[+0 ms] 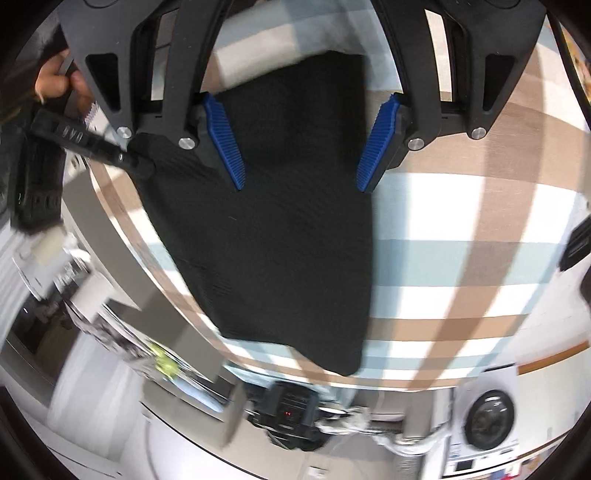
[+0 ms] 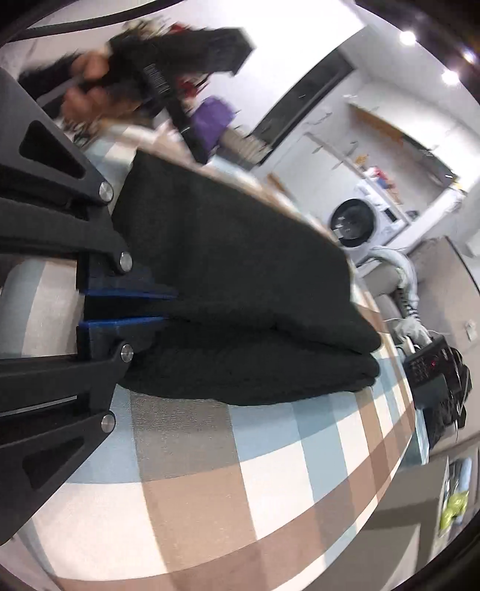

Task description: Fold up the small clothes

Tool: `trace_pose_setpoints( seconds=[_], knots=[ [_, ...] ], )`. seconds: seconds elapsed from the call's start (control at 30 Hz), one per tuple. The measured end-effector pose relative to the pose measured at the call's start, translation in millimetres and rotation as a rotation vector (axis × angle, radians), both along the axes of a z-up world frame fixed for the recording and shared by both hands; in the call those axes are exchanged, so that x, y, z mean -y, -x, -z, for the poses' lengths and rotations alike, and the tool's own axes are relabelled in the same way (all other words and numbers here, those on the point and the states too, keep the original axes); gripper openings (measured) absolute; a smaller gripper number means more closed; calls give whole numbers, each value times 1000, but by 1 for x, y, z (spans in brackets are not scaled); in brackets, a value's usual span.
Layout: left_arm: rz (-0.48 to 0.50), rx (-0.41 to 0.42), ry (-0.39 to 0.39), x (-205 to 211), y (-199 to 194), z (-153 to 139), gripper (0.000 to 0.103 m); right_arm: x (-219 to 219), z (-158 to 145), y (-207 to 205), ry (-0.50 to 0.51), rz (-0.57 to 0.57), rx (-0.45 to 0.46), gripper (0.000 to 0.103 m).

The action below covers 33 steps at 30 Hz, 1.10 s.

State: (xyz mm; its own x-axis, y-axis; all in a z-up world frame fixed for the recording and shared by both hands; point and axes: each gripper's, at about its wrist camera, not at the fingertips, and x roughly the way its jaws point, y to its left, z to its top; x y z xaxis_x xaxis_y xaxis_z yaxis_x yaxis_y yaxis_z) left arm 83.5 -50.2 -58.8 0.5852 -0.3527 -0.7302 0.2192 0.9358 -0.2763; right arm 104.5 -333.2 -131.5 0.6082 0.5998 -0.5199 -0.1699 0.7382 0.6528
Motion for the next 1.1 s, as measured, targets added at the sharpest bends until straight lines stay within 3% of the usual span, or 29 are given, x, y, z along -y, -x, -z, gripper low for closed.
trace_pose_setpoints(
  seconds=[0.13, 0.23, 0.33, 0.43, 0.57, 0.67, 0.8, 0.87, 0.97, 1.1],
  knots=[
    [91, 3, -13, 29, 11, 4, 61, 12, -26, 16, -31, 39, 142, 19],
    [183, 12, 8, 48, 19, 6, 61, 0, -34, 14, -2, 5, 169, 20],
    [242, -2, -22, 65, 22, 17, 61, -24, -26, 3, 55, -49, 153, 20],
    [246, -14, -74, 70, 25, 28, 61, -50, -8, -14, 186, -73, 83, 20],
    [247, -2, -100, 60, 33, 31, 61, -50, -5, -7, 215, -81, 122, 20],
    [249, -2, -75, 50, 36, 32, 61, -38, -1, -2, 156, -73, 101, 20],
    [247, -16, -65, 37, 35, 29, 61, -22, -5, 0, 164, -29, 83, 20],
    [232, -34, -20, 28, 33, 23, 61, -18, -8, -7, 150, 10, 70, 20],
    [187, -19, 44, 16, 19, 13, 61, -29, -21, -22, 224, 37, 102, 22],
    [120, 36, 22, 9, -20, 5, 61, -52, -23, -58, 266, -10, 89, 23]
  ],
)
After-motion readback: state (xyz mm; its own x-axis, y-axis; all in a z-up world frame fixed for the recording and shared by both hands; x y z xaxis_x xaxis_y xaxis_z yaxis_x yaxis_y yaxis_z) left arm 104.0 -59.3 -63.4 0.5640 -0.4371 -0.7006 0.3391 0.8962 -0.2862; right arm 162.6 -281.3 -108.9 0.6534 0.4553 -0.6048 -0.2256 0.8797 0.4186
